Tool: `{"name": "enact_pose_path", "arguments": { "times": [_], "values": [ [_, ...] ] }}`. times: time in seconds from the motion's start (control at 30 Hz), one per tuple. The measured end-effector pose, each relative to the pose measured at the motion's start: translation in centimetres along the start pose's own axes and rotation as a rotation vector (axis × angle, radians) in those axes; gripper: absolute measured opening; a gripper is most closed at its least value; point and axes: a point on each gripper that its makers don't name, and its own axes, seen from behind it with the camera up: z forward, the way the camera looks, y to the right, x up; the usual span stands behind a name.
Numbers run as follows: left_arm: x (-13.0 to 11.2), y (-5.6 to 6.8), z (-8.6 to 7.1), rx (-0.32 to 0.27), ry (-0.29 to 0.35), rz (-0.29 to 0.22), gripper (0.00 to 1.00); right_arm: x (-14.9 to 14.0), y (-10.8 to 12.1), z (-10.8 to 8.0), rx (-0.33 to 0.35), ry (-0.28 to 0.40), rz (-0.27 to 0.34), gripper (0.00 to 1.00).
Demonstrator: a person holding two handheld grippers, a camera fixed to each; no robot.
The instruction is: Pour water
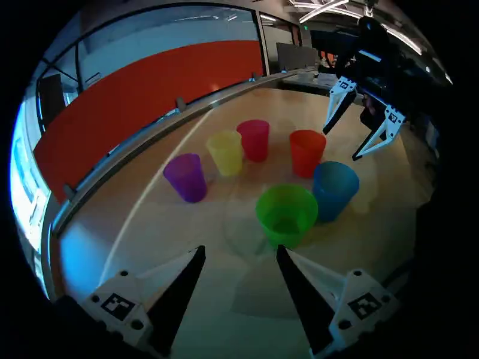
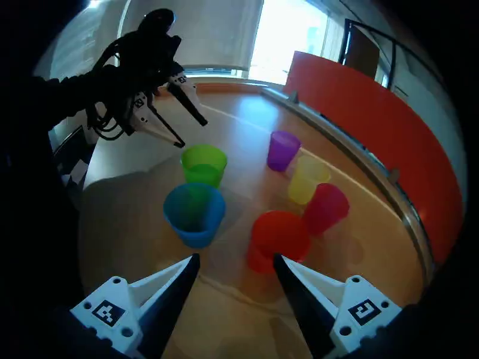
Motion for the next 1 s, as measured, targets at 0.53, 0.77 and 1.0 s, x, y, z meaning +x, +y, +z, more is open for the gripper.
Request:
{"name": "enact_pose_path", "arguments": {
  "times": [0.53,0.77,1.0],
  "values": [
    [3.0,-4.9,-1.3,0.170,0.133,-0.089,0.88,1.0,5.0,-1.8,-0.148,0.044,0.070,0.96],
    [4.0,-6.3,-1.7,0.227,0.185,-0.123,0.88,2.1,7.6,-2.8,-0.231,0.097,0.110,0.95],
    [5.3,-8.1,-2.2,0.285,0.265,-0.188,0.88,3.4,10.4,-4.1,-0.325,0.175,0.164,0.95]
  ]
}}
